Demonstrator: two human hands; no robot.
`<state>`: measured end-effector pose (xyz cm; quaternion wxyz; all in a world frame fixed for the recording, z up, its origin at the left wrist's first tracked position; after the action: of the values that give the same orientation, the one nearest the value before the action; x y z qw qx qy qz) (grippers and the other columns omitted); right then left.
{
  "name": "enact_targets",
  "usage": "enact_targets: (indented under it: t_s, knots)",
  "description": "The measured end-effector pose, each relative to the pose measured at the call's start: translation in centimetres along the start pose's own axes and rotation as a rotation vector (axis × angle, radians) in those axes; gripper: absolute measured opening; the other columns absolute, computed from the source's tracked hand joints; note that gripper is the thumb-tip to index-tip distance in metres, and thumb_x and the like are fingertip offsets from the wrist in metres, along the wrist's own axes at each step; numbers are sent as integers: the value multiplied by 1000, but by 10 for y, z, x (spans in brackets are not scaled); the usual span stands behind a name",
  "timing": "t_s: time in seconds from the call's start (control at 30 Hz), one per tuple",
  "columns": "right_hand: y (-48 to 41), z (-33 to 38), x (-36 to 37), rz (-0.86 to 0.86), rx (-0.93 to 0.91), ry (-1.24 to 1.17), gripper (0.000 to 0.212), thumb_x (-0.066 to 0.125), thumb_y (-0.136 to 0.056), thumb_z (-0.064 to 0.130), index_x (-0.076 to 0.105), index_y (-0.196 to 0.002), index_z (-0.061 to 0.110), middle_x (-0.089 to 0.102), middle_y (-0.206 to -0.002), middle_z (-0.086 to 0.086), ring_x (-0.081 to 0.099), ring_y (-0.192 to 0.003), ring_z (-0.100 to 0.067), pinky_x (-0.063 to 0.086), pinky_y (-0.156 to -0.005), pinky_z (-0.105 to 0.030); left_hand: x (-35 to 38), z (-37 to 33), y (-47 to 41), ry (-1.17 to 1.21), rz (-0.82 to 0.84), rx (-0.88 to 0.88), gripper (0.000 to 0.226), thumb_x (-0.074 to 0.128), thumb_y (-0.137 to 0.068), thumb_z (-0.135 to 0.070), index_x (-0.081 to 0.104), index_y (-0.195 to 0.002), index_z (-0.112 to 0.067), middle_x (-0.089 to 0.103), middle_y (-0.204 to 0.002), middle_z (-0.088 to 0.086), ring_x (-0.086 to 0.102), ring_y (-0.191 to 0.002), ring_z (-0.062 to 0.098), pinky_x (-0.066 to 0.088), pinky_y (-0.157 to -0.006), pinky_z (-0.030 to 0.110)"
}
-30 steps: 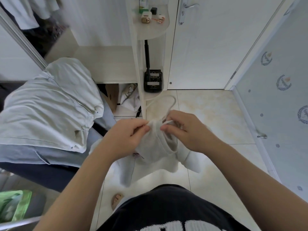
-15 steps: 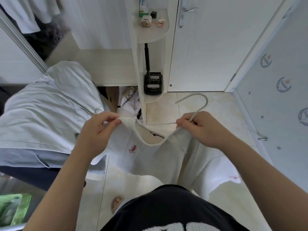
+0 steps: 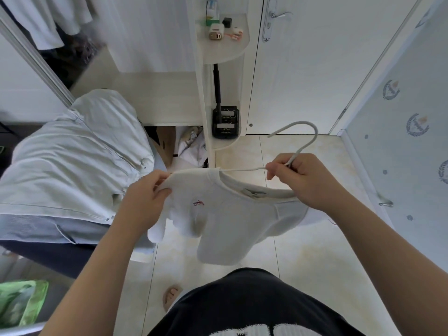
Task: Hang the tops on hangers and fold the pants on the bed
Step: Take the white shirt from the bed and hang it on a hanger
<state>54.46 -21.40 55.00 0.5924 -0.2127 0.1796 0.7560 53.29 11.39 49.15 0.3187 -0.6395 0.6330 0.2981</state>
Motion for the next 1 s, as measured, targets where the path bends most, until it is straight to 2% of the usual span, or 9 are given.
enact_targets:
  t_s: [0.07, 0.2, 0.33, 0.47, 0.57, 0.67, 0.77, 0.83, 1.0]
  knots:
    - [-1, -4, -3, 49, 15, 61, 32, 58, -99, 35, 68, -70, 28, 39, -58, -10, 39, -59, -28, 33, -56, -26, -5, 4, 0, -42, -150, 49, 8, 66, -94, -7, 67, -99, -14, 65, -85, -3, 60, -82, 24, 35, -66, 23]
    - [-1, -15, 2, 160, 74, 136, 32, 58, -98, 34, 70, -69, 26, 39, -54, 2, 31, -48, -12, 29, -47, -19, -13, -4, 6, 134, -318, 123, 15, 61, -96, -8, 70, -98, -21, 67, -91, -11, 60, -85, 7, 42, -74, 14]
    - [-2, -18, 7, 29, 71, 90, 31, 58, -98, 32, 69, -69, 26, 37, -54, -6, 31, -50, -13, 27, -48, -21, -13, -7, 9, 239, -324, 167, 20, 58, -94, -11, 68, -93, -29, 66, -94, -13, 61, -89, 5, 44, -75, 12]
    - [3, -8, 13, -33, 9, -36, 26, 58, -92, 41, 70, -73, 27, 49, -70, -25, 40, -63, -32, 33, -57, -28, -12, 7, 4, 183, -250, -9, 41, 63, -91, 1, 58, -85, -39, 64, -101, -10, 58, -95, 16, 45, -79, 30]
    - [6, -1, 20, -18, -24, -36, 25, 55, -88, 43, 70, -74, 29, 47, -65, -21, 37, -57, -24, 29, -53, -24, -12, 0, 4, 49, -170, -5, 30, 72, -84, -18, 55, -104, -32, 58, -125, -3, 49, -124, 27, 37, -97, 36]
    - [4, 4, 23, 1, -30, -37, 25, 54, -87, 44, 70, -74, 30, 43, -59, -15, 34, -54, -18, 28, -52, -24, -13, -22, 5, 8, -59, 163, 48, 61, -86, -49, 56, -128, -26, 55, -131, -14, 46, -130, 16, 34, -110, 42]
    - [2, 8, 26, 39, -53, 3, 28, 53, -86, 51, 69, -73, 32, 56, -69, -21, 45, -61, -34, 36, -56, -34, -10, -38, -1, 15, 79, 193, 30, 53, -100, -43, 68, -117, -24, 68, -103, -13, 61, -102, 8, 48, -95, 40]
    - [0, 7, 25, 42, -48, 10, 25, 57, -91, 45, 69, -74, 32, 58, -69, -21, 43, -57, -31, 37, -55, -34, -8, -45, -5, 49, 105, 232, 17, 58, -102, -26, 73, -107, -19, 69, -89, -11, 62, -87, 6, 49, -84, 35]
    - [-4, 3, 17, 75, -35, 33, 26, 61, -98, 30, 70, -74, 32, 53, -65, -22, 36, -51, -15, 30, -50, -26, -7, -55, -3, 144, -23, 291, 11, 72, -92, -7, 77, -98, -14, 69, -84, -16, 63, -86, 1, 45, -77, 13]
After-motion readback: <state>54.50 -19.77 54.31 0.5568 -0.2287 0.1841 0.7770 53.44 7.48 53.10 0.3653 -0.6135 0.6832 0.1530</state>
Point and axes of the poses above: each hand's wrist, its own y-axis away from the middle knuckle, its own x-axis out of the palm, z = x × y, the point moved 3 cm from there along -y, towards the middle knuckle
